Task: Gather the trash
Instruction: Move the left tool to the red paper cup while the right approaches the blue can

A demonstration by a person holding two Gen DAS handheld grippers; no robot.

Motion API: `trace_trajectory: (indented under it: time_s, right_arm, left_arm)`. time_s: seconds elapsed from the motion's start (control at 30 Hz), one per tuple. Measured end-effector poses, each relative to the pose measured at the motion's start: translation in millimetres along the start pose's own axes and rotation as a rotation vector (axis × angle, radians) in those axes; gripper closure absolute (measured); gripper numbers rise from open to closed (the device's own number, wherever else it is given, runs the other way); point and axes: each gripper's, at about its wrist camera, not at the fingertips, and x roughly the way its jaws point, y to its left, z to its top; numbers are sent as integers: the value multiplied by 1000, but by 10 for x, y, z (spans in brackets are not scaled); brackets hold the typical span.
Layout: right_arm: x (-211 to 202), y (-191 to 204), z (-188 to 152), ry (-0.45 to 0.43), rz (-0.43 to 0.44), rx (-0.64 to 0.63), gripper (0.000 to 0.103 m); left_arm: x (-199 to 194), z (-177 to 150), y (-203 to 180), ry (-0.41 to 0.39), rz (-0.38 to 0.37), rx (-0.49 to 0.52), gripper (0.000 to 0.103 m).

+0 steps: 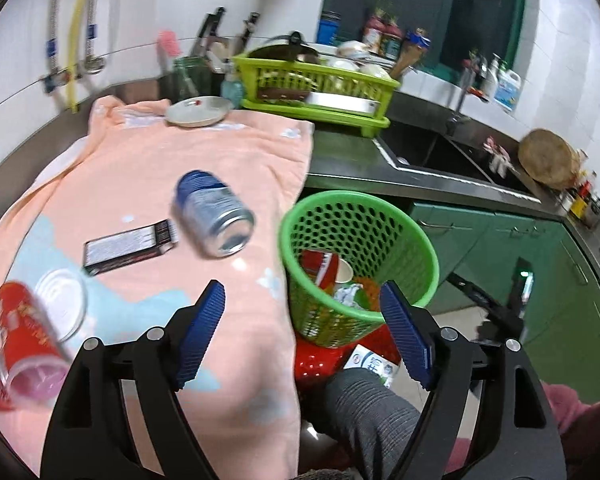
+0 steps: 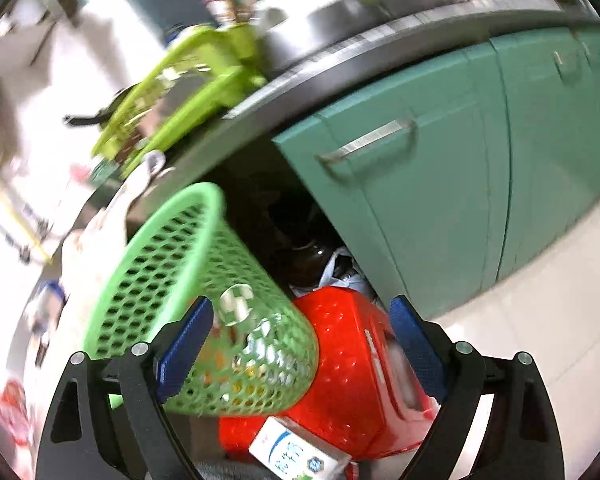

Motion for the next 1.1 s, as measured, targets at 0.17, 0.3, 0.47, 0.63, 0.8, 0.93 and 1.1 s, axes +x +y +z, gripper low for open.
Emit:
trace_trajectory:
  time_s: [0.17,0.3,0.47,0.63,0.8,0.93,1.1]
  right_arm:
    - [-388,484,105,-9,51,-161,13]
    - [-557,931,172,28,138,-263,10]
    - [-636,1482,204,33,219,-370,8]
    - [-533,2052,203,94,301,-471,8]
    - [-360,2585,228,179,349,-572,8]
    - [-249,2954,236,228,377,-641,8]
    - [-58,3425,183,305,399,-715,8]
  left_arm:
    - [-239,-106,248,-33,71,-54,18]
    - [-416,-189,459,-53,121,-96,16]
    - [-605,-312,705,-64,196,-137,14]
    - [-758,-416,882,-71,272,-167,12]
    - [-919,-544,1061,-75,326,-215,12]
    - [-1050,-656,1192,-78,356,-249,12]
    - [-1191,-788,1349,-80,392,-299,12]
